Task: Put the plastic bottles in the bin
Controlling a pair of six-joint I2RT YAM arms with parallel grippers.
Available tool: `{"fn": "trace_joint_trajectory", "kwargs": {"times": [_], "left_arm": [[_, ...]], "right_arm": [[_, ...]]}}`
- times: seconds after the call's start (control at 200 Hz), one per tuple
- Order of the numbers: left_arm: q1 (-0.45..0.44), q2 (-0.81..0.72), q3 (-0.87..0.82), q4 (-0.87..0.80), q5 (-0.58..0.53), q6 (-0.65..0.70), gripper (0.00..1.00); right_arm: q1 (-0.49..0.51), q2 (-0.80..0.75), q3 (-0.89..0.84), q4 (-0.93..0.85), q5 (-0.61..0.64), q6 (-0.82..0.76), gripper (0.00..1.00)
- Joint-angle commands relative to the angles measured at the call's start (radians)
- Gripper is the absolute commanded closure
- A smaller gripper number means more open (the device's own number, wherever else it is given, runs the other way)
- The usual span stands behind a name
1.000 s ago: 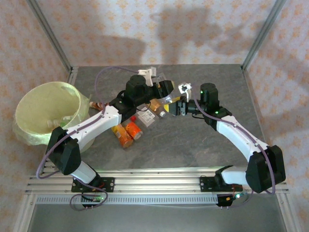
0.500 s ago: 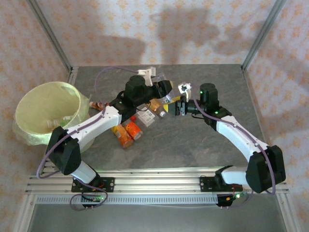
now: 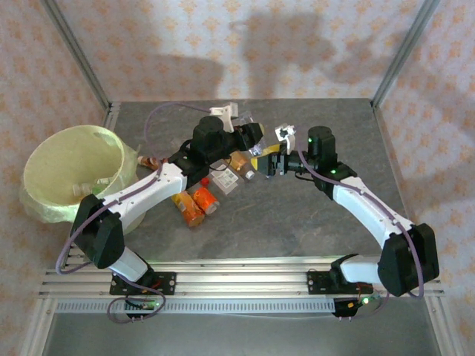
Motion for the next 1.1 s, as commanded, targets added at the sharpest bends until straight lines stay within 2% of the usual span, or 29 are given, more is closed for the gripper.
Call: {"fn": "trace_joint_trajectory", "kwargs": {"times": [0.0,0.2,0.235,0.415,0.676,0.791,0.991,1.096], "left_arm": [[0.002,-0.074,0.002,-0.071,-0.089,0.059,0.53],[0.003,-0.141,0.028,-0.227,-0.241,0.147,0.53],[0.003,-0.155,0.037,-0.264,-0.273,0.162,0.53],[0.004,-0.244,0.048,-0.382,-0.403,0.273,0.53],[0.015,-0.399,0.065,-0.531,-0.735,0.374,0.54],[0.075,-0.475,0.079,-0.563,-0.746,0.384,0.54],[0.239,-0.594,0.123,-0.618,-0.733,0.383,0.54],[0.283,-0.632,0.147,-0.632,-0.820,0.434,0.54]], "right_arm": [[0.001,-0.043,0.038,-0.007,0.050,-0.037,0.18],[0.002,-0.073,0.033,-0.009,0.190,-0.053,0.10],[0.002,-0.074,0.032,-0.010,0.211,-0.053,0.00],[0.001,-0.047,0.027,-0.005,0.254,-0.041,0.01],[0.002,0.012,0.059,-0.064,0.420,-0.009,0.01],[0.001,0.033,0.076,-0.094,0.443,-0.015,0.01],[0.001,0.055,0.094,-0.101,0.435,-0.012,0.01],[0.001,0.064,0.097,-0.102,0.435,-0.015,0.00]]}}
